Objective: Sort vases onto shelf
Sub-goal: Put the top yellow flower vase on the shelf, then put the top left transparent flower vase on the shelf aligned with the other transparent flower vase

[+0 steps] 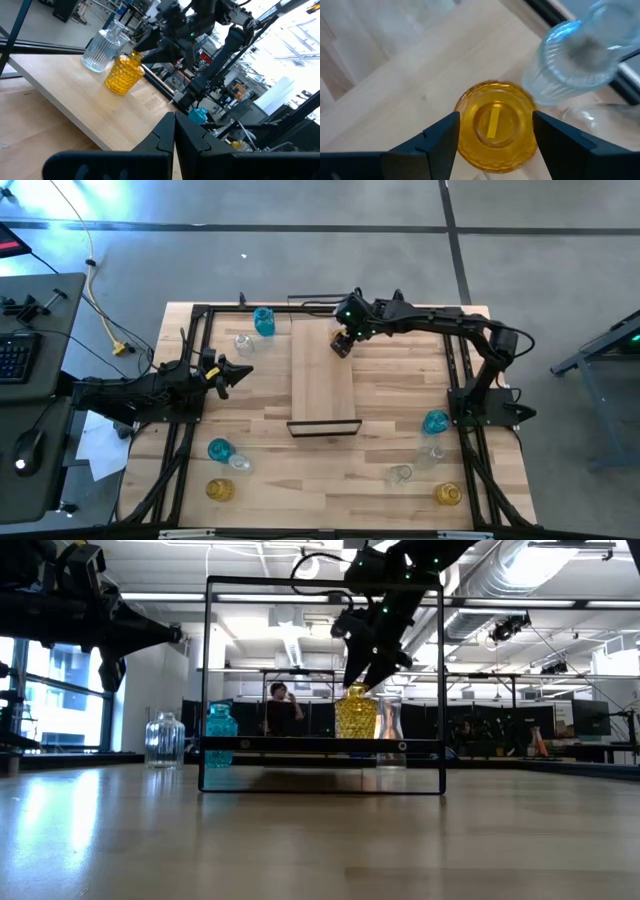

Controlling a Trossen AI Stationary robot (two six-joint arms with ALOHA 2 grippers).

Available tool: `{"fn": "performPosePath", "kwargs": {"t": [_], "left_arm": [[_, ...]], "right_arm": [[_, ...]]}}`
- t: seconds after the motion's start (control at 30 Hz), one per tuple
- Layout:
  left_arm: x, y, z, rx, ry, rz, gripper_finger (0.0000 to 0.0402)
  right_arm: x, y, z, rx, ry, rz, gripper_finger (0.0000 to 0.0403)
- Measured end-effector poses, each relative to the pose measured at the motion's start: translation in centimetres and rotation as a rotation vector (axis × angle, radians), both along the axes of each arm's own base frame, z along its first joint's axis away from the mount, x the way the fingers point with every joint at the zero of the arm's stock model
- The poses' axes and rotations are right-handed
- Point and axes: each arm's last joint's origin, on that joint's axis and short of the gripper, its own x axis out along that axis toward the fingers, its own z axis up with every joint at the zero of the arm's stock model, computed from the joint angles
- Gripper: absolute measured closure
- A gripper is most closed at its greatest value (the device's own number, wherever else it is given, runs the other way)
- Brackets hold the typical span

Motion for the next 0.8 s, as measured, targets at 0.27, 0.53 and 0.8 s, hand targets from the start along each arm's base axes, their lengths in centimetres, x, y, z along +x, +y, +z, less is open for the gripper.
{"fn": "performPosePath", "kwargs": {"t": [0.27,0.53,0.8], "left_arm": [[0.0,0.0,0.0,0.000,0.000,0.000,0.0401],[0.0,0.0,0.0,0.000,0.000,-0.004,0.0401],[0.0,-0.1,0.0,-0.009,-0.003,-0.037,0.0401]], "right_arm": [[-1.3,0.6,2.8,-0.046,-0.067,-0.025,0.0159],[-2.9,4.2,6.1,-0.034,-0.142,0.014,0.0159],[-6.2,9.4,11.4,-0.043,-0.346,0.004,0.0159]]}}
